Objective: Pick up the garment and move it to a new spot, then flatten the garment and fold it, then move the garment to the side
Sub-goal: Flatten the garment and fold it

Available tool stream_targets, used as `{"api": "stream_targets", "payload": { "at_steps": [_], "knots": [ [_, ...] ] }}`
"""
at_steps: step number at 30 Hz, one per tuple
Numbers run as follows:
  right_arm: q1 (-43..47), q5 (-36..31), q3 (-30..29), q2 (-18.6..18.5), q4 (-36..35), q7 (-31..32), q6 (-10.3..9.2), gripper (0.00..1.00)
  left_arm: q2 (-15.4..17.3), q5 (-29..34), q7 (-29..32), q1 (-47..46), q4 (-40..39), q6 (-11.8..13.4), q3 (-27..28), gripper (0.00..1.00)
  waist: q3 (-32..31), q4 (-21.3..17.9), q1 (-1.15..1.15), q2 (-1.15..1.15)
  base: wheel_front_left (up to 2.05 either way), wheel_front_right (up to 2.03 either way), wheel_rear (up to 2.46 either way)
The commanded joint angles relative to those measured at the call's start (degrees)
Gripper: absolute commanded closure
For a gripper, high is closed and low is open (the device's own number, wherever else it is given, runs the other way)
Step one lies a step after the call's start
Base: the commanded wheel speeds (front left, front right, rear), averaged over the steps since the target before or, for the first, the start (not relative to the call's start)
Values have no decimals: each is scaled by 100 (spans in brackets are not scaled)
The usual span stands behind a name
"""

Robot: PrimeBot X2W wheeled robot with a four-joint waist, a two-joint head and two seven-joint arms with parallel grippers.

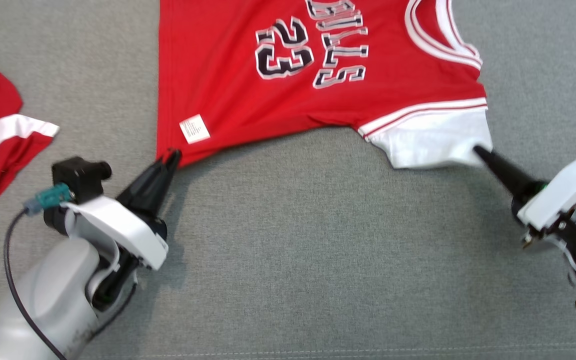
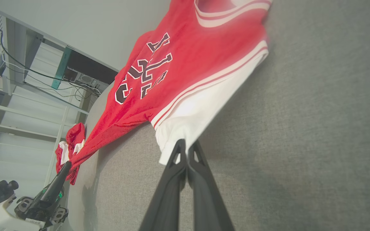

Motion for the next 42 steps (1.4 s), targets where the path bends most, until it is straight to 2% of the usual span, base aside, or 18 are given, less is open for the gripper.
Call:
{"api": "stream_targets", "payload": {
  "at_steps": [1, 7, 13, 21, 27, 36, 42],
  "knots": [
    [197, 93, 108, -88, -200, 87, 28, 100, 194, 90, -51, 56, -91, -28, 292, 100, -202, 84, 0, 0, 0, 0, 0],
    [841, 419, 312, -158, -517, 539, 28, 100, -19, 426, -51, 718, -142, -28, 576, 100, -690, 120, 0, 0, 0, 0, 0],
    [1363, 539, 244, -288, -632, 787, 28, 100, -26, 512, -51, 1240, -143, -28, 615, 100, -1192, 70, 0, 0, 0, 0, 0],
    [1644, 772, -285, -323, -872, 743, 28, 100, 377, 371, -51, 1660, -267, -28, 458, 100, -1731, 49, 0, 0, 0, 0, 0],
    [2078, 866, -364, -327, -953, 1230, 28, 100, 706, 76, -51, 1910, -152, -28, 7, 100, -1949, 62, 0, 0, 0, 0, 0],
    [2668, 788, -599, -229, -1120, 1690, 28, 100, 707, -30, -51, 2071, 45, -28, -225, 100, -1925, 109, 0, 0, 0, 0, 0],
    [3024, 854, -800, -108, -1296, 2407, 28, 100, 785, -49, -51, 2210, 109, -28, -399, 100, -1954, 104, 0, 0, 0, 0, 0]
  ]
}}
